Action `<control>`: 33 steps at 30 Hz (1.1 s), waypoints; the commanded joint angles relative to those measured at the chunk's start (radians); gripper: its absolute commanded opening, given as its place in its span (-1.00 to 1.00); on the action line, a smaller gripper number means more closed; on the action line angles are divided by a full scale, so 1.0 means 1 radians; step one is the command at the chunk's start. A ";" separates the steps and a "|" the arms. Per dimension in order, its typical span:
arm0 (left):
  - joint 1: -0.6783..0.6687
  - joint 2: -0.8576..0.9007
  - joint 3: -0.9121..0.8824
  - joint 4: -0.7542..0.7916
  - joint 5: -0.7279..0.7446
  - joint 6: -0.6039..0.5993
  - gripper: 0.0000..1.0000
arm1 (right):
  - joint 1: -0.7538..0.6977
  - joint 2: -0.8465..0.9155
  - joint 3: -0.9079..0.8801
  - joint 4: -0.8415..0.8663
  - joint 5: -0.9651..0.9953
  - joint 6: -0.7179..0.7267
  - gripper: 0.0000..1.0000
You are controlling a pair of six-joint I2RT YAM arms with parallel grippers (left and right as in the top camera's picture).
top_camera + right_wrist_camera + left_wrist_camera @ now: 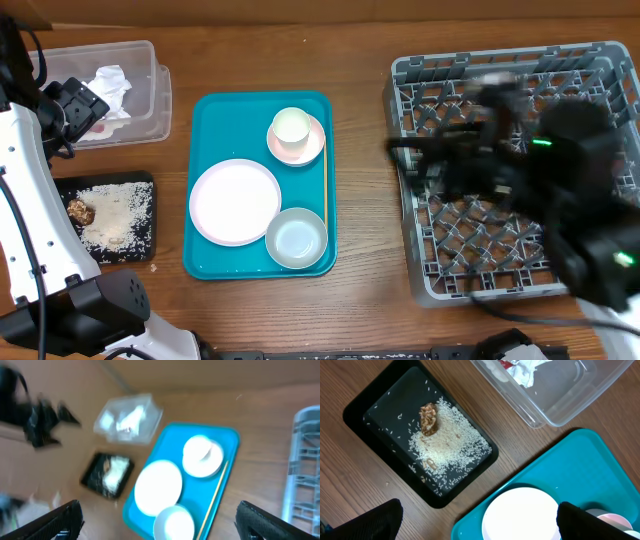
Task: Sort waste into correct bins and load items into the dishwasher
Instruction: 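Reach the right gripper over the teal tray toward the white plate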
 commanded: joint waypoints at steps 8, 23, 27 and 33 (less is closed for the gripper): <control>-0.002 0.010 -0.003 -0.002 0.001 -0.021 1.00 | 0.614 0.485 0.026 0.033 0.690 0.256 0.99; -0.002 0.010 -0.003 -0.002 0.001 -0.021 1.00 | 0.679 0.856 0.026 0.141 0.425 0.304 0.99; -0.002 0.010 -0.003 -0.002 0.001 -0.021 1.00 | 0.684 0.881 0.026 0.126 0.429 0.297 0.99; -0.002 0.010 -0.003 -0.002 0.002 -0.021 1.00 | 0.684 0.881 0.023 0.124 0.417 0.335 0.11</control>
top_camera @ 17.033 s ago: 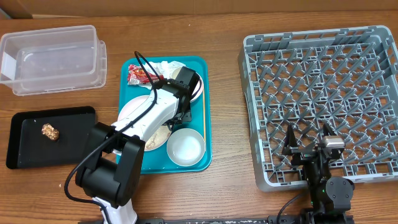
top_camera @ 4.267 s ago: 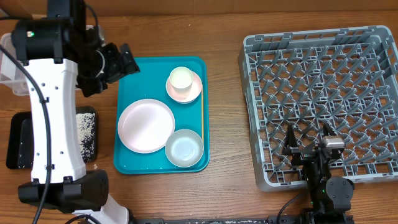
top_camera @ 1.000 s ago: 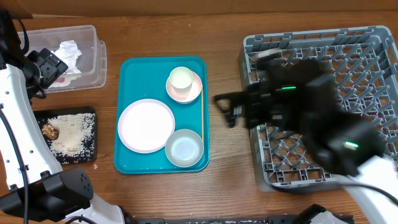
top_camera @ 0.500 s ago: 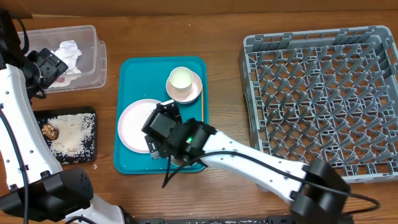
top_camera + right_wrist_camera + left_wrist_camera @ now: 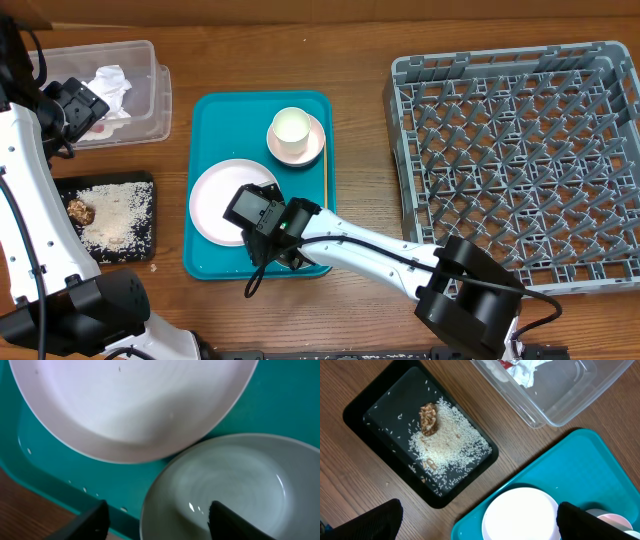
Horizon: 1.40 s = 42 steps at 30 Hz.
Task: Sort waste into correct bins and load items into the dishwasher
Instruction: 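Reach the right gripper over the teal tray toward the white plate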
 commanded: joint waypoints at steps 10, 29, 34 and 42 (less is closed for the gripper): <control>-0.002 0.009 -0.003 -0.002 0.001 -0.021 1.00 | 0.100 0.014 -0.017 -0.010 0.085 0.045 0.11; -0.002 0.009 -0.003 -0.002 0.001 -0.021 1.00 | 0.119 0.062 -0.013 -0.021 0.190 0.106 -0.23; -0.002 0.009 -0.003 -0.002 0.001 -0.021 1.00 | 0.119 0.061 0.017 -0.054 0.190 0.106 -0.46; -0.002 0.009 -0.003 -0.002 0.001 -0.021 1.00 | 0.119 0.060 0.024 -0.061 0.178 0.107 -0.81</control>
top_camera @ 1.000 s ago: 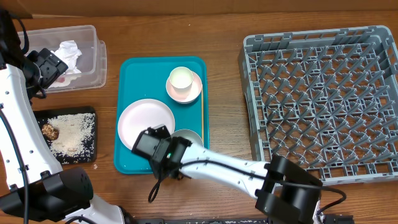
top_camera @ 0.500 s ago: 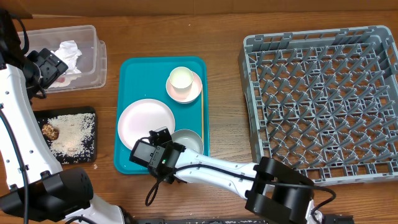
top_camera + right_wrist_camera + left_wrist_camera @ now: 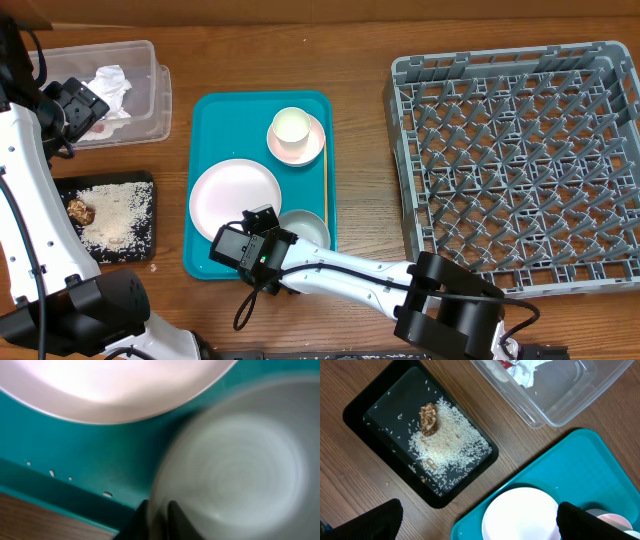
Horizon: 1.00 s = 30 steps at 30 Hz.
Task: Sort waste into correct bins and load items into the dishwasher
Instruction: 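Reach the right gripper over the teal tray toward the white plate, then grasp the white cup with the right gripper and carry it to the rack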
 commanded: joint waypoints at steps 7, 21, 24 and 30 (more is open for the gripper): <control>-0.002 0.009 -0.003 -0.002 0.002 -0.021 1.00 | -0.012 -0.014 0.055 -0.024 -0.038 0.005 -0.92; -0.002 0.009 -0.003 -0.002 0.001 -0.021 1.00 | -0.295 -0.102 0.558 -0.573 -0.009 -0.093 -0.92; -0.002 0.009 -0.003 -0.002 0.002 -0.021 1.00 | -0.479 -0.142 0.633 -0.630 -0.031 -0.144 -0.92; -0.002 0.009 -0.003 -0.002 0.002 -0.021 1.00 | -0.910 -0.175 0.646 -0.586 -0.316 -0.338 -0.92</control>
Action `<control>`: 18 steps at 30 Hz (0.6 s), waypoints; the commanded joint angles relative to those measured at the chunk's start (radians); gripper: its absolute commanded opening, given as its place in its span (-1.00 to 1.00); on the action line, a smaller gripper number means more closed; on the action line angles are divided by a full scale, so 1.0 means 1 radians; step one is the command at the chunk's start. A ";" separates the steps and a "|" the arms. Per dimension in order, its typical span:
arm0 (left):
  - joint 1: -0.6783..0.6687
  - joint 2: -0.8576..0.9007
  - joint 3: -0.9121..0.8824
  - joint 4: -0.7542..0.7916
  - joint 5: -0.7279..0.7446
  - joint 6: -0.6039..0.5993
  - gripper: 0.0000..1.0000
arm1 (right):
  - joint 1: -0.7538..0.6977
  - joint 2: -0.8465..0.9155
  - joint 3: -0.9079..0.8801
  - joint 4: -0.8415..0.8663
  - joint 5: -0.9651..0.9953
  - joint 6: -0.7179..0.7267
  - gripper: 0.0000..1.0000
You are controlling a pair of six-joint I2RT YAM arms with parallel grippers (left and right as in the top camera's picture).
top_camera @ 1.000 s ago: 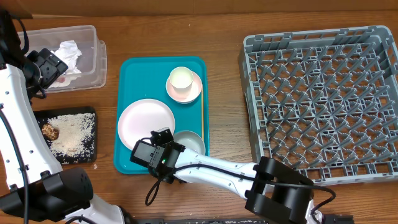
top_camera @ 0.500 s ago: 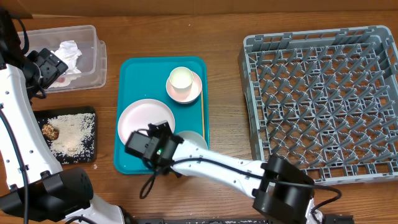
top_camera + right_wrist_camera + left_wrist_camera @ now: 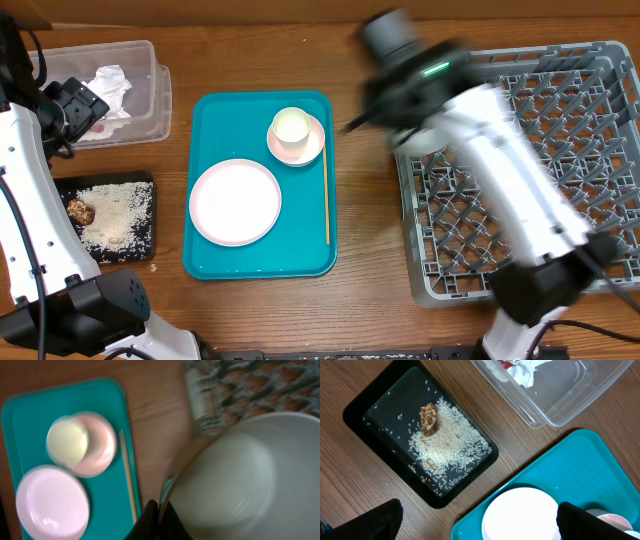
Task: Sort waste into correct bins and load items into the dishwasher
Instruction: 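Grasp the white cup with the right gripper and carry it to the rack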
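My right gripper [image 3: 159, 515] is shut on the rim of the pale grey bowl [image 3: 235, 480], held in the air over the left edge of the grey dish rack [image 3: 540, 170]; the arm is blurred in the overhead view. The teal tray [image 3: 215, 125] carries a white plate [image 3: 235, 202], a cup [image 3: 291, 127] on a pink saucer [image 3: 312, 148], and a chopstick [image 3: 325, 195] along its right side. My left gripper [image 3: 480, 522] hangs open and empty high above the table's left side.
A clear plastic bin [image 3: 110, 85] with crumpled paper sits at the far left. In front of it lies a black tray [image 3: 105, 215] of rice and food scraps. Bare wood separates the teal tray from the rack.
The bowl has left the tray's near right corner. My right gripper now holds it by the rim over the rack's left edge. The left arm has not moved.
At first my right arm was over the rack, with the bowl lying in the tray. Then the open gripper was down at the bowl, and after that shut on its rim. Now the bowl is held above the rack.
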 commanded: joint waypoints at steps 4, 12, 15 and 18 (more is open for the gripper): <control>-0.002 0.009 -0.003 -0.002 0.001 -0.021 1.00 | -0.459 -0.030 -0.034 0.045 -0.431 -0.260 -0.92; -0.002 0.009 -0.003 -0.002 0.002 -0.021 1.00 | -0.941 -0.029 -0.195 0.112 -0.856 -0.425 -0.92; -0.002 0.009 -0.003 -0.002 0.002 -0.021 1.00 | -1.067 -0.029 -0.296 0.150 -1.062 -0.540 -0.92; -0.002 0.009 -0.003 -0.002 0.002 -0.021 1.00 | -1.140 -0.029 -0.412 0.208 -1.257 -0.618 -0.92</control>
